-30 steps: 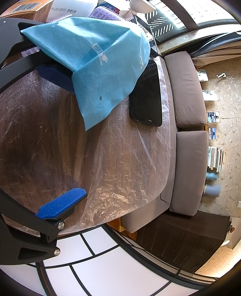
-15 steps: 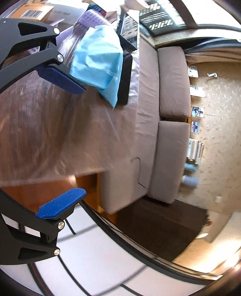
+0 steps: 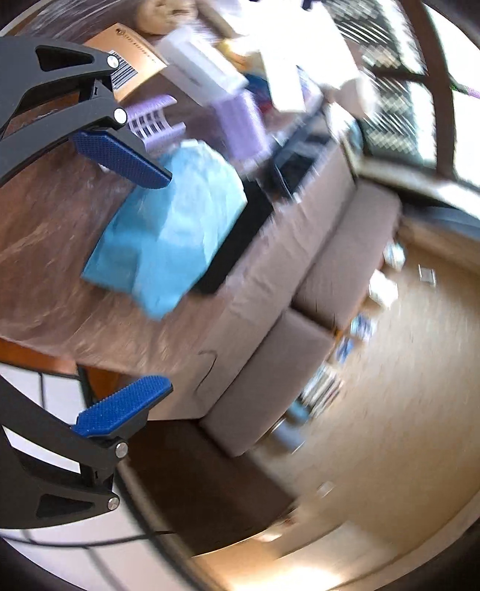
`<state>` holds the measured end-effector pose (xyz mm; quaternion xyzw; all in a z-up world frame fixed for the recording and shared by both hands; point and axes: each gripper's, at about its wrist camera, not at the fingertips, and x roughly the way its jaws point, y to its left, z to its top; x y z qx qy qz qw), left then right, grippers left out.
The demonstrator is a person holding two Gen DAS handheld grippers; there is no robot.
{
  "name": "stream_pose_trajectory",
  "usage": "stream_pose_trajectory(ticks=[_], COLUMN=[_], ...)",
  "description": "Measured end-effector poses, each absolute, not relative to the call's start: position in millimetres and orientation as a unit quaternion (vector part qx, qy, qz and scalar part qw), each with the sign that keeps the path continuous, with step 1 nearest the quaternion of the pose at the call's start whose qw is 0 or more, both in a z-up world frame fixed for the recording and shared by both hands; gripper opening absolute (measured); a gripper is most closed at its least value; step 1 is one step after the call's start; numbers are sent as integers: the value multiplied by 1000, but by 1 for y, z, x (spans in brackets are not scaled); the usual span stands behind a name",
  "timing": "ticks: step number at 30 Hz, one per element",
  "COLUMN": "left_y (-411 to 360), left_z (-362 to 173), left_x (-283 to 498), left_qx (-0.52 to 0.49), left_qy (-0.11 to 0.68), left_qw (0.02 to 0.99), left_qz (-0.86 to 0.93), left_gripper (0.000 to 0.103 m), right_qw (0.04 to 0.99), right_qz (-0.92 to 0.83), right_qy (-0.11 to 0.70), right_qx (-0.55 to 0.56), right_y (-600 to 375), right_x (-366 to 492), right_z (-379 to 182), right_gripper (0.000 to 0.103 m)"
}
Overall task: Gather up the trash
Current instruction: 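Swing the right tool to the blue cloth bag and close on it, then close the left tool on the white medicine box while the right tool holds the blue bag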
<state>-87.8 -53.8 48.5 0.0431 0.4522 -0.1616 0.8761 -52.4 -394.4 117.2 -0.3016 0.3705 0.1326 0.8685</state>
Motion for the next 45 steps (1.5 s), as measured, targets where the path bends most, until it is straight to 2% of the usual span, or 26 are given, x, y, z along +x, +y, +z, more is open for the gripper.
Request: stream_pose_trajectory(ticks=[4,11,15,23,28,32,36,43,45], left_y=[-59,-59,-63,-63,-58,-59,-63,-64,-63], left_z=[36,25,19,22,16,17,18,15,16], left_x=[-91,-88,-88,-90,-89,-86,-90,-94,-95], left_qx=[32,11,11,17,9,9,19,26,22], left_qy=[471,490,494,491,501,499,497,494,493], left_qw=[863,851,850,853,849,850,852,855,856], left_qz=[-179,-187,-184,-173,-170,-168,-164,-155,-155], left_gripper=[102,102,102,102,102,102,102,102,102], right_qw=[844,826,814,806,784,806,821,835,837], right_qz=[172,229,232,240,261,223,201,173,170], right_qy=[397,440,457,462,515,507,520,508,507], right_qx=[-318,-268,-274,-283,-229,-207,-125,-121,-116], right_y=[-381,-379,-374,-367,-376,-385,-391,-380,-380], right_x=[-35,-7,8,-5,-16,-18,-4,1,1], right_z=[96,83,72,75,71,73,68,59,57], right_gripper=[99,99,99,99,99,99,99,99,91])
